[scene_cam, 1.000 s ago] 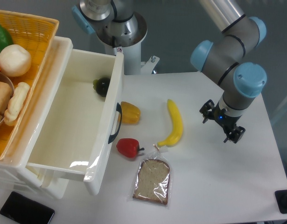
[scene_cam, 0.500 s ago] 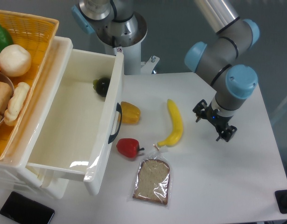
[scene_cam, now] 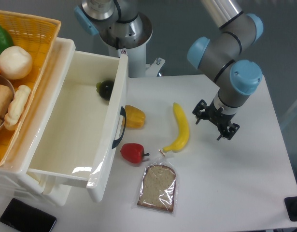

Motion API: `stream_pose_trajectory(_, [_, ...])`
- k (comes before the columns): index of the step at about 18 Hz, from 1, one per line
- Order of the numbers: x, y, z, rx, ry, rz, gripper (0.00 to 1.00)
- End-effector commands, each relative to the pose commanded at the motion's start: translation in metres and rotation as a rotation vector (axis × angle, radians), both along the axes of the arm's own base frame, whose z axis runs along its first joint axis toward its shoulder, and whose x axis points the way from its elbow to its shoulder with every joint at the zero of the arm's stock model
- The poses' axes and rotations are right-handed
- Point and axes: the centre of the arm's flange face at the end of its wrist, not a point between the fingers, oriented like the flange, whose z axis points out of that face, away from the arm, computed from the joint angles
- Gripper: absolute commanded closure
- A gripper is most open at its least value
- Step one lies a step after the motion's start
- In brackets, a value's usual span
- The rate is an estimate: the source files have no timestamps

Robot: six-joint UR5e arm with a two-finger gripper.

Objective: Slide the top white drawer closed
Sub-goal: 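Move the gripper toward the open white drawer's front panel, then lower the gripper against the drawer front beside its black handle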

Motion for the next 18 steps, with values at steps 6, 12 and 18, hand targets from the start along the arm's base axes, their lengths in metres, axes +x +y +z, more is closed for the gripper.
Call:
stream_pose_trajectory(6, [0.051, 0.034, 0.031, -0.021, -0.065, 0.16, 1.0])
stream_pose_trajectory(12, [0.084, 0.064, 0.068, 0.104, -0.169, 0.315, 1.0])
stream_pose_trajectory(18, [0.103, 0.077, 0.067, 0.146, -0.301, 0.331, 1.0])
